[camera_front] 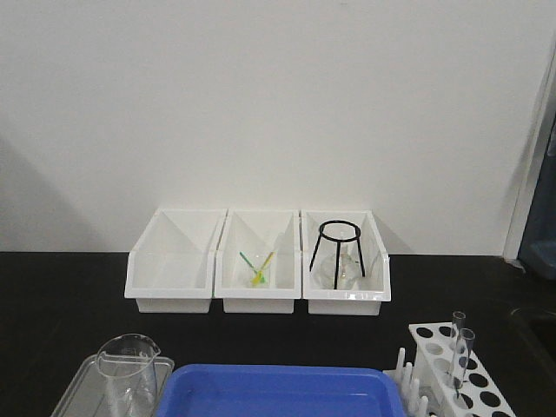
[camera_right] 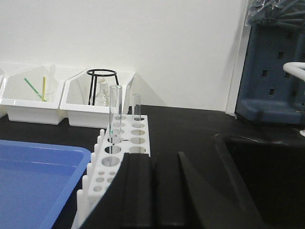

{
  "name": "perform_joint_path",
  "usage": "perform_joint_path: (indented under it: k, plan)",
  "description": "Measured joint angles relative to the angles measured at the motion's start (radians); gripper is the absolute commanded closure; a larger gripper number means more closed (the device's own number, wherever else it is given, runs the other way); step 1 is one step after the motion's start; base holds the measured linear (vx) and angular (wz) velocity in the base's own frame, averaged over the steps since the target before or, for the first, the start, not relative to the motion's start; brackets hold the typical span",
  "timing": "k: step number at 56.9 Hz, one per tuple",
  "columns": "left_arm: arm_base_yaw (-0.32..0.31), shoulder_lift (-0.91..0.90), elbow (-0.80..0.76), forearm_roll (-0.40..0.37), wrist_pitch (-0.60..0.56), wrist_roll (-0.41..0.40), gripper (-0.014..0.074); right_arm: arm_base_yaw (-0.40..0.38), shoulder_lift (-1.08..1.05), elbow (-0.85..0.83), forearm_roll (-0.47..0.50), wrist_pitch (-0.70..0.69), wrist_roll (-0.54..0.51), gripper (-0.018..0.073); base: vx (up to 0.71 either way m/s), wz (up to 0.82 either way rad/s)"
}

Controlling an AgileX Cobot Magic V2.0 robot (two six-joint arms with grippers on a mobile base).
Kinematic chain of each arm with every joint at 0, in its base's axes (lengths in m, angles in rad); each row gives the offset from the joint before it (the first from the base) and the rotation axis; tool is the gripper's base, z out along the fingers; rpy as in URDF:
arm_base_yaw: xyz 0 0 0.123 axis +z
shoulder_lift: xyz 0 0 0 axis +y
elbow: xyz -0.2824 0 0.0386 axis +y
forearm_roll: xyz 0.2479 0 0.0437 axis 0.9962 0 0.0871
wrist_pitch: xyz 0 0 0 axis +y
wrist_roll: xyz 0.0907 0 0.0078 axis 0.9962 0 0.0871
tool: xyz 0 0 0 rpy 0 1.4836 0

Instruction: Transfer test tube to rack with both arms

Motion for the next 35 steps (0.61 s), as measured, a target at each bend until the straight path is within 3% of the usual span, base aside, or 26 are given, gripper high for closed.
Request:
perform_joint_path:
  k: [35]
  plan:
    - [0.000, 0.000, 0.000, 0.000, 0.001, 0.000, 0.0603, 0.000, 0.000, 0.000, -0.003, 0.005, 0.000, 0.0570, 0.00, 0.00]
